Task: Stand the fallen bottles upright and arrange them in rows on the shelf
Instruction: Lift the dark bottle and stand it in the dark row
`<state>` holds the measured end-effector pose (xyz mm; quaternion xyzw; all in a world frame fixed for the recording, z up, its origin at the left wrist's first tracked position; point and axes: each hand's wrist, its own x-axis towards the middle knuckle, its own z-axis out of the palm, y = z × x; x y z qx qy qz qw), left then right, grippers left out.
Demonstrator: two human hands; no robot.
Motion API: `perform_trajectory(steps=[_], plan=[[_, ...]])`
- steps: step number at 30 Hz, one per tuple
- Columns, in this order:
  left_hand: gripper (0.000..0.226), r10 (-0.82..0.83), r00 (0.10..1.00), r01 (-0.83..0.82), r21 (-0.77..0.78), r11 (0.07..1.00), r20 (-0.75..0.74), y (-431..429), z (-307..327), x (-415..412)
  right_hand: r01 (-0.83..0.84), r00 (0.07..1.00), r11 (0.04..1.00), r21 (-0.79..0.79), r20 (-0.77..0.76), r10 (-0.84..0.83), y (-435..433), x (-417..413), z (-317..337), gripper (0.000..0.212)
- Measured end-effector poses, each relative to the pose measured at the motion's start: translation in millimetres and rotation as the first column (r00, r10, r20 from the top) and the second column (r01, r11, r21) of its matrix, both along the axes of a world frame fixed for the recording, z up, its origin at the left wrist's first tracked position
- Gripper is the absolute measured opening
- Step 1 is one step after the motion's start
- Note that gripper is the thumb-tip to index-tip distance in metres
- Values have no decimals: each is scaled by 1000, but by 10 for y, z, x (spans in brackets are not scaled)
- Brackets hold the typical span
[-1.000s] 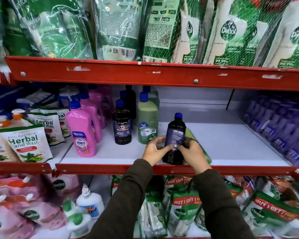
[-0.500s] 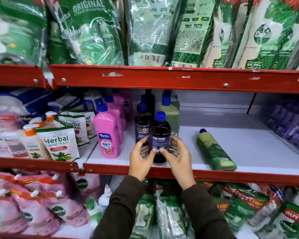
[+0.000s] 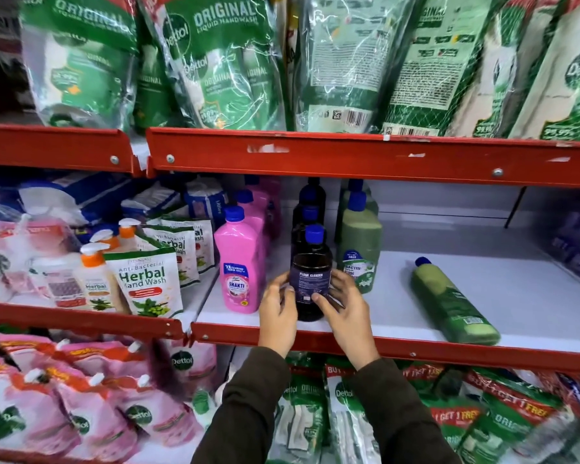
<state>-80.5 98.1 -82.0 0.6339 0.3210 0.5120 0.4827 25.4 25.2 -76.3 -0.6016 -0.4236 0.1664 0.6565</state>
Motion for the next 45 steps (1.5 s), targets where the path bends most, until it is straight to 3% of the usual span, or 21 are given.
perform_trajectory(steps=[5, 9, 11, 13, 15, 18, 22, 27, 34, 41, 45], plan=[[15, 83, 996, -83, -16, 996, 26, 66, -49, 52, 46, 998, 999, 13, -44, -45, 5, 14, -44, 44], [22, 34, 999, -33, -53, 998, 22, 38, 18, 50, 78, 996, 997, -2, 31, -78, 19, 41, -87, 29], [23, -30, 999, 30, -76, 997, 11, 35, 32, 45, 39, 998, 999, -34, 53, -37, 14, 44, -81, 36], [46, -117, 993, 117, -114, 987, 8, 39, 41, 22, -38, 999, 997, -62, 29, 40, 4, 39, -71, 50], [50, -197, 980, 194, -128, 973, -13, 24, 61, 5, -97, 995, 992, -81, -5, 97, 3, 40, -72, 61], [45, -244, 970, 240, -143, 960, -11, 9, 79, -13, -115, 993, 988, -104, -35, 112, 17, 63, -72, 55], [27, -110, 991, 124, -195, 973, 79, 50, 72, -17, -150, 988, 981, -123, 15, 153, 43, 72, -74, 39], [22, -21, 998, 32, -184, 982, 63, 121, -34, 32, -32, 986, 982, -186, 153, 62, 118, 171, -124, 42], [19, 43, 999, -42, -146, 988, 4, 39, 16, 49, -1, 994, 983, -184, 108, 22, 123, 149, -70, 40], [29, 297, 954, -299, 103, 949, 36, -448, -3, 218, 121, 993, 992, 38, -17, -121, -224, 275, 40, 42], [25, 209, 977, -198, 181, 963, -43, -699, 64, 679, 218, 973, 972, 85, 55, -223, -518, 598, 156, 47]])
